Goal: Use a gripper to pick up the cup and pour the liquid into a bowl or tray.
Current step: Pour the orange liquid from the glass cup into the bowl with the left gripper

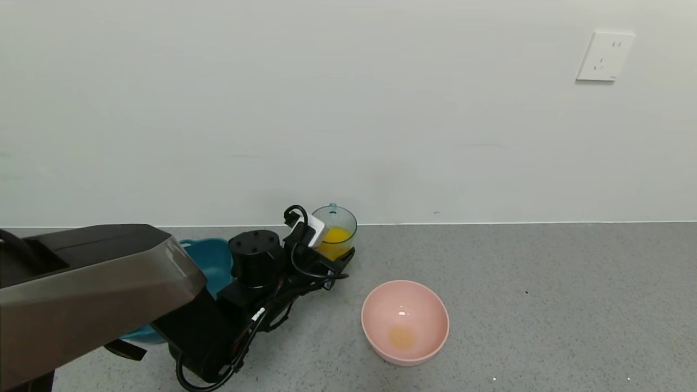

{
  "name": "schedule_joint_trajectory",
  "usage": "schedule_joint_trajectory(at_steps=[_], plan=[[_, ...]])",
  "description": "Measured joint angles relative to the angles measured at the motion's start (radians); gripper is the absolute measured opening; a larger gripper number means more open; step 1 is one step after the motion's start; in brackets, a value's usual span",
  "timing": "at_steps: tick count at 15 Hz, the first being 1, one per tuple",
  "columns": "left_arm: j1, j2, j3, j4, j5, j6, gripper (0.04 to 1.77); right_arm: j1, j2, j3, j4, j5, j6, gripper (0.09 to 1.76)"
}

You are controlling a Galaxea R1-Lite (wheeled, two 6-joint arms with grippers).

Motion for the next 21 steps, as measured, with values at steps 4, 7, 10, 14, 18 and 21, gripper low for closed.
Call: schedule_joint_trajectory(at_steps=[4, 7, 10, 14, 18, 21], plan=[[-0.018, 0.006, 0.002, 0.0, 0.001, 0.019, 1.3, 0.0, 0.0, 0.0, 0.0, 0.0, 0.0, 1.71], [-0.026, 0.009, 0.002, 0.0, 0.002, 0.05, 1.3, 0.0, 0.0, 0.0, 0.0, 0.0, 0.0, 1.71], [-0.03, 0.013, 0.003, 0.0, 0.003, 0.079, 1.3, 0.0, 0.0, 0.0, 0.0, 0.0, 0.0, 1.71], [-0.045, 0.014, 0.003, 0.001, 0.003, 0.114, 1.29, 0.0, 0.0, 0.0, 0.0, 0.0, 0.0, 1.71], [-0.054, 0.02, 0.001, 0.001, 0.004, 0.142, 1.29, 0.0, 0.0, 0.0, 0.0, 0.0, 0.0, 1.71], [-0.058, 0.021, -0.002, 0.002, 0.006, 0.159, 1.29, 0.0, 0.0, 0.0, 0.0, 0.0, 0.0, 1.71]])
